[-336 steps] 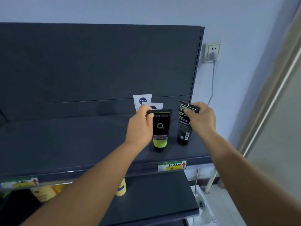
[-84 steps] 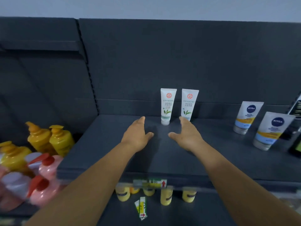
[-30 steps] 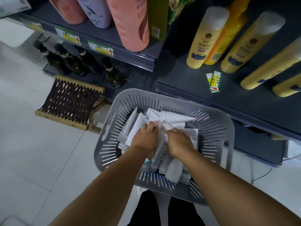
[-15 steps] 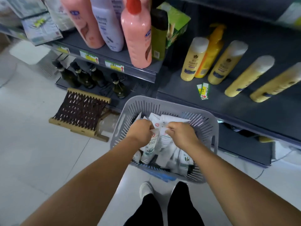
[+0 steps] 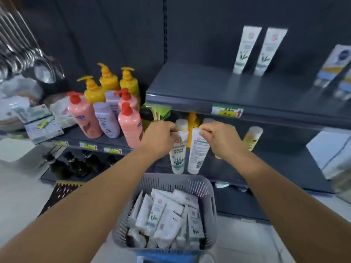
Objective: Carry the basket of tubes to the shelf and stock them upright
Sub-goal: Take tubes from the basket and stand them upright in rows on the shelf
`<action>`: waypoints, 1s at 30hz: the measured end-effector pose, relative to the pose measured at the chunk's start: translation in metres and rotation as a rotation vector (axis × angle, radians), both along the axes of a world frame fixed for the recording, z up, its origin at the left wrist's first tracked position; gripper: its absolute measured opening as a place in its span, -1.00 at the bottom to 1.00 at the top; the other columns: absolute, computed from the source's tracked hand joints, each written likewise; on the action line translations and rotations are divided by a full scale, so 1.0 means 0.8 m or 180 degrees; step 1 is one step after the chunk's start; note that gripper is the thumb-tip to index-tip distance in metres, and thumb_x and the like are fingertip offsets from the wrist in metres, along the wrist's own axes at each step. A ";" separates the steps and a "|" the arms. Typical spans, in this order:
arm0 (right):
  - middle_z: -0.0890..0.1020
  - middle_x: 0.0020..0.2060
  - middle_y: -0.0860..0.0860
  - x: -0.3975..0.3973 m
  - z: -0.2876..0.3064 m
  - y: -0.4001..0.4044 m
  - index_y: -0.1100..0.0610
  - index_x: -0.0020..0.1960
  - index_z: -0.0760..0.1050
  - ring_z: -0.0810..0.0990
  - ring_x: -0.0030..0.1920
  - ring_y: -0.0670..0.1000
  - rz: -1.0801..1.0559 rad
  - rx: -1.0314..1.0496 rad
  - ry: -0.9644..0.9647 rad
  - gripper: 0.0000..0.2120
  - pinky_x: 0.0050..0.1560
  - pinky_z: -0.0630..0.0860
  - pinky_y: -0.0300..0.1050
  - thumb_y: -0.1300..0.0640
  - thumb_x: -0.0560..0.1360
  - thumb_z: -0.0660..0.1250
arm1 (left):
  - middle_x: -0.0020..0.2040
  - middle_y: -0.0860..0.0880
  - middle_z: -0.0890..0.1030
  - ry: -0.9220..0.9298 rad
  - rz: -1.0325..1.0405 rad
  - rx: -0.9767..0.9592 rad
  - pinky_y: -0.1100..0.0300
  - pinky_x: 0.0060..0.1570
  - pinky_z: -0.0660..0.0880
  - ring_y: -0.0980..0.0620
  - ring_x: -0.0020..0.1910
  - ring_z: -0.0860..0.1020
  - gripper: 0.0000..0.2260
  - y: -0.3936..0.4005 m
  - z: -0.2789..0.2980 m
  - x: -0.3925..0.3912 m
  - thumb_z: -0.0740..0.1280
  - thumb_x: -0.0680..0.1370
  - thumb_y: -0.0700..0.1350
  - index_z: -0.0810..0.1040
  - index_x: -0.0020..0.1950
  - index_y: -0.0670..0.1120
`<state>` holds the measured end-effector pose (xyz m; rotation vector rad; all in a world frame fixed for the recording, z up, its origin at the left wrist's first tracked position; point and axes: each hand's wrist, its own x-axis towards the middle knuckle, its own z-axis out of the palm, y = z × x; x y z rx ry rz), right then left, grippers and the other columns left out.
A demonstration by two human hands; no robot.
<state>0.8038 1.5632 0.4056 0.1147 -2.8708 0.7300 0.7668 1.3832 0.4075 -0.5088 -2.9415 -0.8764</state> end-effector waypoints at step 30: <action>0.63 -0.19 0.12 -0.224 0.201 0.313 0.21 -0.04 0.57 0.55 -0.14 0.14 -0.0891 0.0273 0.0725 -0.77 -0.12 0.48 -0.03 0.13 0.60 0.17 | -0.15 0.06 0.64 0.0916 -0.0424 0.0521 0.23 -0.27 0.46 0.04 -0.23 0.56 -0.79 0.321 0.193 -0.252 0.24 0.57 -0.20 0.68 -0.06 -0.09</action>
